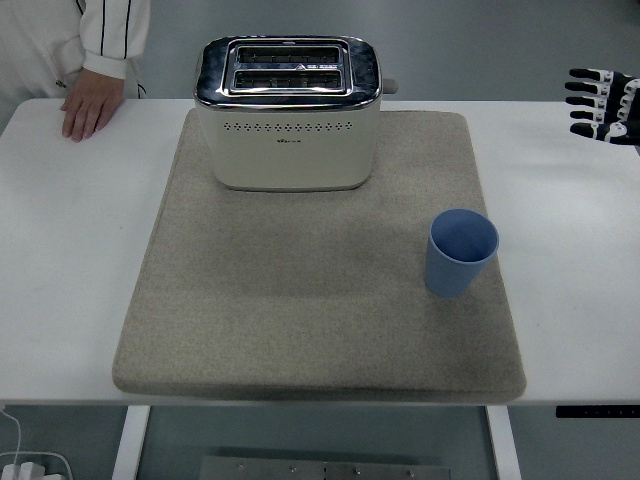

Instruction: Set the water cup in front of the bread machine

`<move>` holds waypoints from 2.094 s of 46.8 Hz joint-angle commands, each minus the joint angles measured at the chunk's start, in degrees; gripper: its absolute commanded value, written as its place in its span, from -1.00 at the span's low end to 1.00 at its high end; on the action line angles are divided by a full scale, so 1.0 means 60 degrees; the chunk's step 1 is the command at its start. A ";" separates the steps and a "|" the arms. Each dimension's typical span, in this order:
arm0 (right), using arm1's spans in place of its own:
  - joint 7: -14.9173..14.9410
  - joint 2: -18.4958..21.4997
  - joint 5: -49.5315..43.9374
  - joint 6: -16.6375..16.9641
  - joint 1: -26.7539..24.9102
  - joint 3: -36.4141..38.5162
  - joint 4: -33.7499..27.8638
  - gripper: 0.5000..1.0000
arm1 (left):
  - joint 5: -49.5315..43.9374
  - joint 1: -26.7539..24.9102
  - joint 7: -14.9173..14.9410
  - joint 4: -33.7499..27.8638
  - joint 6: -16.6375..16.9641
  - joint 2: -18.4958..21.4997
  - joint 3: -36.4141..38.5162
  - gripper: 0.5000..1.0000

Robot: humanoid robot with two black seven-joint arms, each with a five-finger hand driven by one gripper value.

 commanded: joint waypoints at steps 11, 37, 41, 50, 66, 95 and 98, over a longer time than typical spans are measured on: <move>0.1335 -0.0304 -0.0302 0.0000 -0.1125 -0.0002 0.0066 0.71 | -0.0004 0.0000 0.0000 0.0000 0.0000 0.0000 0.0000 1.00; -0.1329 0.0575 0.0882 -0.2169 -0.0174 0.0262 0.0036 0.70 | -0.0004 0.0000 0.0000 0.0000 0.0000 0.0000 0.0000 1.00; -0.1988 0.0633 0.2024 -0.2682 -0.0115 0.0262 0.0036 0.71 | 0.0010 0.0000 0.0000 0.0000 0.0000 0.0000 0.0000 1.00; -0.2414 0.0648 0.2467 -0.2860 0.0105 0.0028 0.0051 0.71 | -0.0004 0.0000 0.0000 0.0000 0.0000 0.0000 0.0000 1.00; 0.0089 0.0268 -0.0872 -0.0794 0.0017 -0.0397 0.0095 0.70 | 0.0010 0.0000 0.0000 0.0000 0.0000 0.0000 0.0000 1.00; 0.1617 -0.1036 -0.1342 0.0000 -0.0906 -0.2580 0.2175 0.71 | 0.0010 0.0000 0.0000 0.0000 0.0000 0.0000 0.0000 1.00; 0.1617 -0.1022 -0.1342 0.0000 -0.0906 -0.2536 0.2277 0.71 | -0.0004 0.0000 0.0000 0.0000 0.0000 0.0000 0.0000 1.00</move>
